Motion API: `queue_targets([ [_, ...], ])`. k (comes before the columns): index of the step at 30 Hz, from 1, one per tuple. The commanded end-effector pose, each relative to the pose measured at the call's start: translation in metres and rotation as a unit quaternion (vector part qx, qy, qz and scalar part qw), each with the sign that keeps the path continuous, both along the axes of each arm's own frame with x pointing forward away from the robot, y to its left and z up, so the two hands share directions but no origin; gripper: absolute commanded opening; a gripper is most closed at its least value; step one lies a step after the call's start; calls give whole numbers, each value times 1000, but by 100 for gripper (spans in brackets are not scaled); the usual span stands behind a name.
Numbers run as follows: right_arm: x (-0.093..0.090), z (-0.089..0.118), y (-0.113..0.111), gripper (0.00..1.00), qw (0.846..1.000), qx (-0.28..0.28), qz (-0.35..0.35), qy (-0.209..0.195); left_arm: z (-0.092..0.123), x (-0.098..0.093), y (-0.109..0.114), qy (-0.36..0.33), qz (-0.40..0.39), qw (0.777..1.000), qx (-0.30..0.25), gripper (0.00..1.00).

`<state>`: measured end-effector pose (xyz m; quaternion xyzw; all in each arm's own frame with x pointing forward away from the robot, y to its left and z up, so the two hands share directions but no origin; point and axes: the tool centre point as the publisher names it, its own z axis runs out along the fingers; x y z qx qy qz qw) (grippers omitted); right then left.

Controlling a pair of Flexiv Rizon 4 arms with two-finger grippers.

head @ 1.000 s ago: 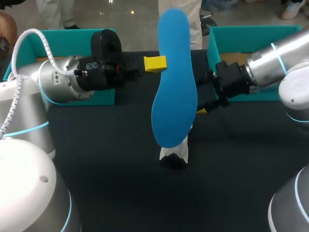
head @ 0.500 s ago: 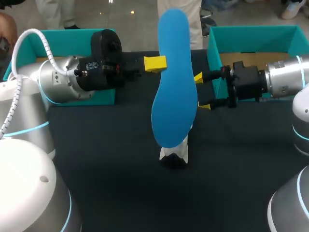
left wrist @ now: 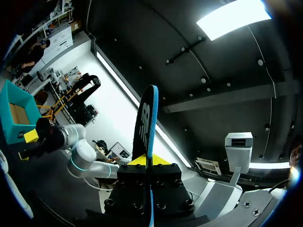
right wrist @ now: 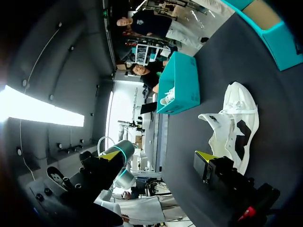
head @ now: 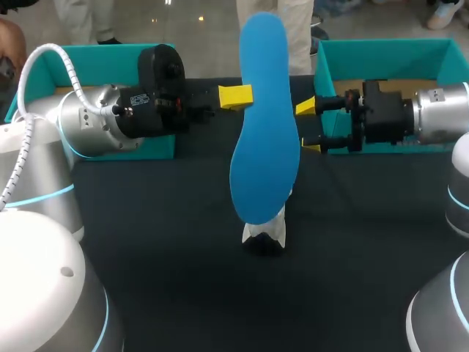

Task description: Take the shoe out of the shoebox, open the shoe tongue, remove and reinsert the insole, then place the shoe into the shoebox

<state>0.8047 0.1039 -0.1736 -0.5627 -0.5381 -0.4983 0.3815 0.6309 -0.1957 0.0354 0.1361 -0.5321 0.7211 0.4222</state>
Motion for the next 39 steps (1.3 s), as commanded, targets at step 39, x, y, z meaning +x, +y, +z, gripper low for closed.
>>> queue_targets([
  [39,-7,34,10,100,1000,5,0,-16,-8,4,4,-117,-11,993,-7,0],
])
